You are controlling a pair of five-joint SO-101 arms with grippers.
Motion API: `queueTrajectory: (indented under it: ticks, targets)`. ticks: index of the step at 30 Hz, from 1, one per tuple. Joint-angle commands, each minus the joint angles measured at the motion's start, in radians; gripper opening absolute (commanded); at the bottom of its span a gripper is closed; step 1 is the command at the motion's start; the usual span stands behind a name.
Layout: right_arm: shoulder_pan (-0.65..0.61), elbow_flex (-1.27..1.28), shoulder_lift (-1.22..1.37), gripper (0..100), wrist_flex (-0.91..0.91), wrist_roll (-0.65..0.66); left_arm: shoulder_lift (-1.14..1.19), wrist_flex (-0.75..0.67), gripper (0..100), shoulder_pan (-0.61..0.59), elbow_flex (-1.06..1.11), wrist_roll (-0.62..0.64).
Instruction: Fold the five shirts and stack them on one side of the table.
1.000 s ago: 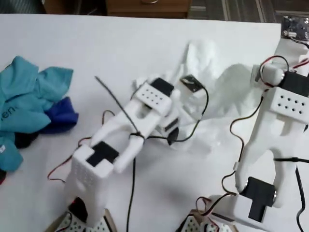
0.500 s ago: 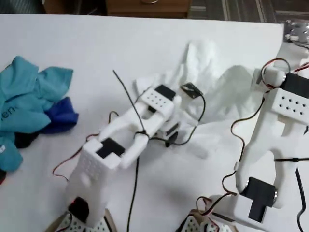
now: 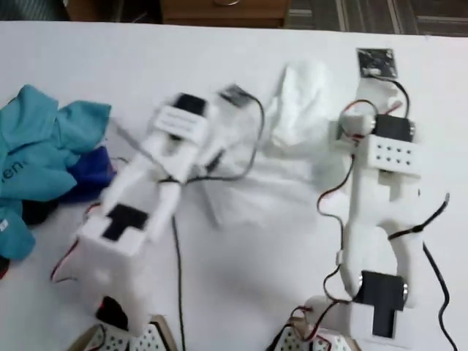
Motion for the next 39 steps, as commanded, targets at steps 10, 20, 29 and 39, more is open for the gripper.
queueTrajectory:
  ticks: [10, 20, 29, 39]
  targets:
    - [-0.272, 0.109, -0.275, 1.9, -0.010, -0.043, -0.275, 0.226, 3, -0.287, 0.016, -0.229]
    - [-0.263, 0.512, -0.277, 1.9, -0.305, -0.035, -0.123, -0.132, 3, -0.338, 0.346, -0.222]
    - [-0.153, 0.540, -0.274, 1.9, -0.433, -0.035, -0.132, -0.080, 25, -0.331, 0.237, -0.126]
    - [-0.148, 0.595, -0.274, 1.9, -0.555, -0.041, -0.253, 0.245, 24, -0.170, 0.160, -0.176]
